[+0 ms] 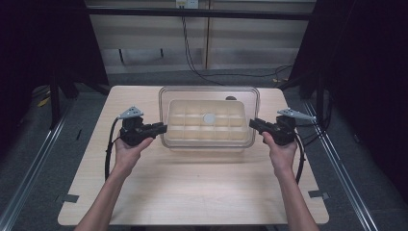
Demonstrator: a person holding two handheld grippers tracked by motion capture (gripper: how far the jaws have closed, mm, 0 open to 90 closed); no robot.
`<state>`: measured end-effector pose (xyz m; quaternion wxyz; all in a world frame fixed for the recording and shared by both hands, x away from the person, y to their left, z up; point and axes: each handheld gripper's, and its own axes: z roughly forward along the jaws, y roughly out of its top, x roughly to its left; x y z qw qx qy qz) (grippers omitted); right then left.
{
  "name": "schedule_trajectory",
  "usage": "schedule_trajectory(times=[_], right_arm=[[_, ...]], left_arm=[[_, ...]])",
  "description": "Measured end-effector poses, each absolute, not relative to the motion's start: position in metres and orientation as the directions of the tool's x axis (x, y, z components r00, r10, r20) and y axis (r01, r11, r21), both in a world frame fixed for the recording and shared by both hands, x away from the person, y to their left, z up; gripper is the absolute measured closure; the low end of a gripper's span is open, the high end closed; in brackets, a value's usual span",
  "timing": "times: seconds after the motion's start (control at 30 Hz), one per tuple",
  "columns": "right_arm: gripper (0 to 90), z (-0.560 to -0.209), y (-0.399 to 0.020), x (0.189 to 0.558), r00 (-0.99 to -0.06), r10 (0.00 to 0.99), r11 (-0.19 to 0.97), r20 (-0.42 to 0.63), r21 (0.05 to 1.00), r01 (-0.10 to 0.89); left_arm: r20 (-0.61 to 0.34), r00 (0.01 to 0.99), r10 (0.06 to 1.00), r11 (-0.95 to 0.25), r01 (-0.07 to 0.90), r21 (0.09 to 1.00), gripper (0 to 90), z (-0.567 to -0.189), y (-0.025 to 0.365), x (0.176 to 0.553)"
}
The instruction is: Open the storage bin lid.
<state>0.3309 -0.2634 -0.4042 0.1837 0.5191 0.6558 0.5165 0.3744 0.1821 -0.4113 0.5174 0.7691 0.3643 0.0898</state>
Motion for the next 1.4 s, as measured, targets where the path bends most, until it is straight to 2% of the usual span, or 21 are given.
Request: schedule_trajectory(times=[1.4], right_arm=[[73.3, -0.405, -0.263, 0.283, -0.449, 0.844, -0.008, 0.292, 0.845, 0.535]], left_arm=[[-0.170, 0.759, 0.628, -0.295, 0.435, 0.850, 75.2, -0.408, 0.190, 0.330]])
